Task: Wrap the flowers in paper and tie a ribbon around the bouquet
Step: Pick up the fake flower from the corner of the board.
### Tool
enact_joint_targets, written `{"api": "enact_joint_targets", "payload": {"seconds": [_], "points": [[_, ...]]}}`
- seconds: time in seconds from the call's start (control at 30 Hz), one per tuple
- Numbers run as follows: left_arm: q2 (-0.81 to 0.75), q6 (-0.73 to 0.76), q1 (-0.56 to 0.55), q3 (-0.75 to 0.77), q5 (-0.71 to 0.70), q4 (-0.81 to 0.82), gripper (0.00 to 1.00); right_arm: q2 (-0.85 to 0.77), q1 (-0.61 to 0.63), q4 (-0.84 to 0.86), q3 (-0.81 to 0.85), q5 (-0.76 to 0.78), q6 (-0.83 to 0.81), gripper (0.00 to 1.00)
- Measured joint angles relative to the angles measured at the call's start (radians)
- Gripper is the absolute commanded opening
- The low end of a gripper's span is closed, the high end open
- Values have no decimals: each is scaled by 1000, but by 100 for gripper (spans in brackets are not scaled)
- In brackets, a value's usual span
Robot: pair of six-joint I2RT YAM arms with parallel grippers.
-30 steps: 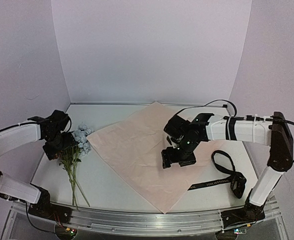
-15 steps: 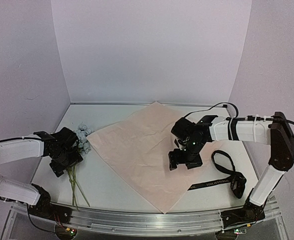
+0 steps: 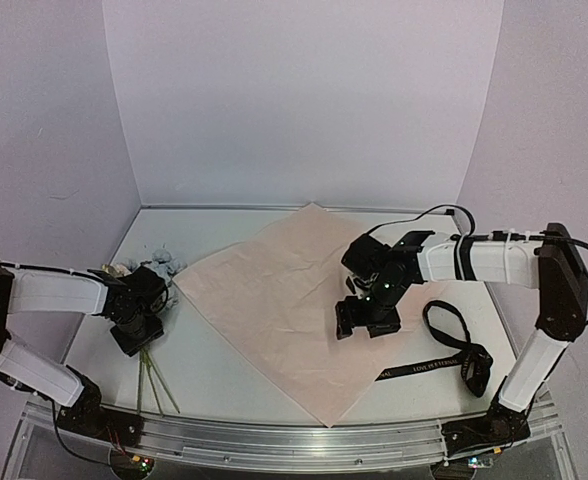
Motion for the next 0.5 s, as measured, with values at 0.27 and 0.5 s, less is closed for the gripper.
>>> {"api": "enact_joint_targets", "payload": {"seconds": [0.27,0.5], "points": [[20,-6,-1,4,-65,0,0,45,0,43,-25,-34,35,72],[-42,65,-2,100,-142,-107,0,86,6,66,-30,-46,70,67]]}}
